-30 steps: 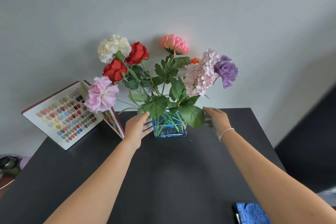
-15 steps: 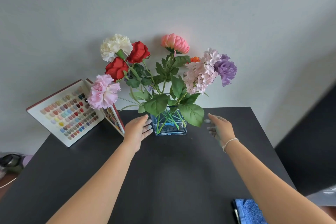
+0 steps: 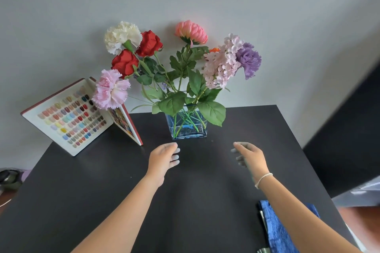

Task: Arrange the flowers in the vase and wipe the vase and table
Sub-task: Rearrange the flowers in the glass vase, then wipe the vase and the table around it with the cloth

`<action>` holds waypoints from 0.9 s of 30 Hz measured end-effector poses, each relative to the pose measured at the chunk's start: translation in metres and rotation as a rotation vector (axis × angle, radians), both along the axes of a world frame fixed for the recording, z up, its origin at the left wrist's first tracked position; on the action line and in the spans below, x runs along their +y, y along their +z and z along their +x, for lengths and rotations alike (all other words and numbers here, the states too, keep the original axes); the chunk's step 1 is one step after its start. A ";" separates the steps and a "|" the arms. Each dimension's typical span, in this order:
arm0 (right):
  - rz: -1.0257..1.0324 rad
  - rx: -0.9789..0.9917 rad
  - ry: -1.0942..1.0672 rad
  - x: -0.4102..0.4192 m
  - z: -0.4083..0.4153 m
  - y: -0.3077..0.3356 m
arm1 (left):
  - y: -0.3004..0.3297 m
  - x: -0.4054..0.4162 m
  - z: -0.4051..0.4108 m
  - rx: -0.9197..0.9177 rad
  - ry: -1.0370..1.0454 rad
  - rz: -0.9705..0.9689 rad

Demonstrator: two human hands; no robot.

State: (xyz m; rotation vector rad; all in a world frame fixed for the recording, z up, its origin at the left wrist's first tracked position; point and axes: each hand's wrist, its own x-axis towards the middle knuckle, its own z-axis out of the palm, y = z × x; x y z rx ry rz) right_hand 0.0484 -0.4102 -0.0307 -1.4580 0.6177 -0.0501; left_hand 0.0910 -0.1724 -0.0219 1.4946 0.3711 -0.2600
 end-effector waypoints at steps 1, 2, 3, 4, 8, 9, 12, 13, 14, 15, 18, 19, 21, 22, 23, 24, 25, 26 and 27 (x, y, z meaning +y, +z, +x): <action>-0.020 0.004 -0.003 -0.002 -0.007 -0.003 | -0.004 -0.003 -0.005 0.002 -0.025 0.018; -0.038 0.009 -0.007 -0.004 -0.014 -0.005 | -0.008 -0.007 -0.010 0.005 -0.052 0.035; -0.054 0.010 -0.013 -0.007 -0.021 -0.008 | -0.011 -0.012 -0.014 0.009 -0.084 0.052; -0.069 0.008 -0.022 -0.011 -0.028 -0.011 | -0.015 -0.017 -0.019 0.013 -0.120 0.071; -0.251 0.009 -0.039 -0.027 -0.058 -0.028 | -0.027 -0.043 -0.034 0.014 -0.285 0.154; -0.325 0.014 -0.040 -0.030 -0.065 -0.034 | -0.030 -0.049 -0.037 0.008 -0.332 0.172; -0.575 0.043 -0.001 -0.048 -0.092 -0.043 | -0.038 -0.073 -0.049 -0.018 -0.492 0.231; -0.670 0.064 0.025 -0.055 -0.102 -0.045 | -0.041 -0.082 -0.053 -0.032 -0.555 0.258; -0.762 0.088 0.045 -0.063 -0.112 -0.048 | -0.044 -0.092 -0.058 -0.047 -0.617 0.289; -0.840 0.112 0.052 -0.070 -0.121 -0.051 | -0.047 -0.102 -0.063 -0.066 -0.678 0.322; -0.966 0.185 0.037 -0.090 -0.148 -0.060 | -0.056 -0.131 -0.076 -0.151 -0.853 0.438; -0.991 0.215 0.033 -0.095 -0.156 -0.064 | -0.059 -0.139 -0.080 -0.180 -0.908 0.485; -1.009 0.285 0.020 -0.104 -0.169 -0.072 | -0.065 -0.153 -0.088 -0.243 -1.007 0.599; -0.999 0.321 0.009 -0.107 -0.174 -0.075 | -0.067 -0.158 -0.091 -0.269 -1.050 0.651; -0.980 0.352 0.000 -0.108 -0.178 -0.078 | -0.070 -0.162 -0.095 -0.285 -1.086 0.690; -0.957 0.377 -0.009 -0.109 -0.181 -0.081 | -0.072 -0.166 -0.097 -0.287 -1.115 0.723; -0.931 0.396 -0.016 -0.109 -0.182 -0.083 | -0.074 -0.168 -0.098 -0.282 -1.135 0.758; -0.908 0.408 -0.021 -0.110 -0.183 -0.084 | -0.075 -0.171 -0.098 -0.277 -1.144 0.802; -0.889 0.412 -0.027 -0.110 -0.184 -0.085 | -0.076 -0.174 -0.098 -0.276 -1.147 0.852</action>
